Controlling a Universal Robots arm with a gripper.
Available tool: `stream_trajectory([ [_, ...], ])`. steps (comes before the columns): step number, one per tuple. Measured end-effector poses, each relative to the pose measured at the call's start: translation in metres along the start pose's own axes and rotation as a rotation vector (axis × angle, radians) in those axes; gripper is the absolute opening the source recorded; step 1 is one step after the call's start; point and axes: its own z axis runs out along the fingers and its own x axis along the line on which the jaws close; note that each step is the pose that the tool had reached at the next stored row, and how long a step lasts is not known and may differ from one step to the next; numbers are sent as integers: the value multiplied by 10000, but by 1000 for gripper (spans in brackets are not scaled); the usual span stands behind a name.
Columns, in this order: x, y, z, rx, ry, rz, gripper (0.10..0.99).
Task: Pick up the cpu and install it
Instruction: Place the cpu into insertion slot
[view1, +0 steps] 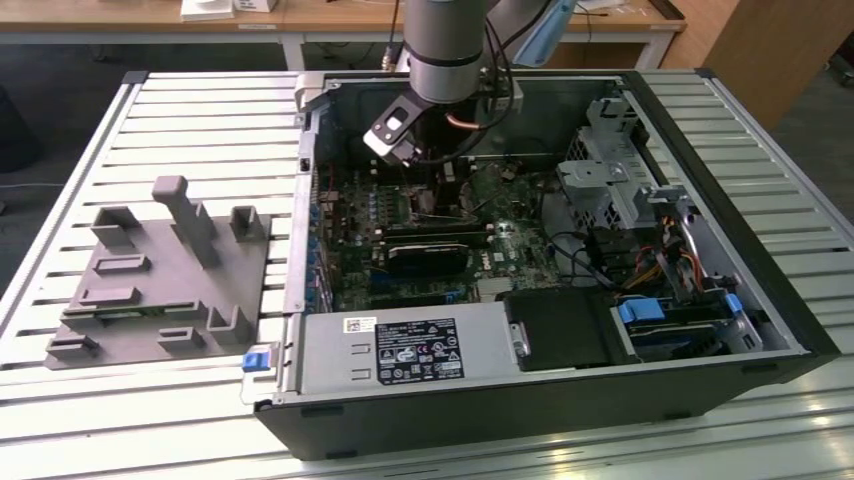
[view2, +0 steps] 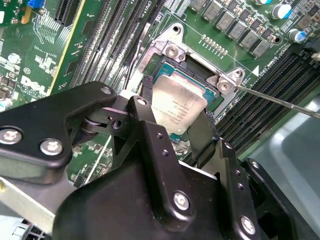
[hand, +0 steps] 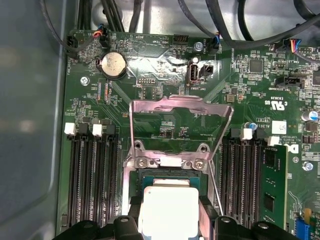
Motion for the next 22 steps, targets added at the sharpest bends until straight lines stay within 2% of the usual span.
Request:
stream_trajectory([
  [5, 7, 4, 27, 0, 0, 2, 529],
  [14, 7, 4, 29, 0, 0, 4, 529],
  [16, 7, 4, 29, 1, 0, 4, 545],
  [17, 7, 4, 29, 1, 0, 3, 604],
  [22, 7, 4, 29, 0, 0, 4, 604],
])
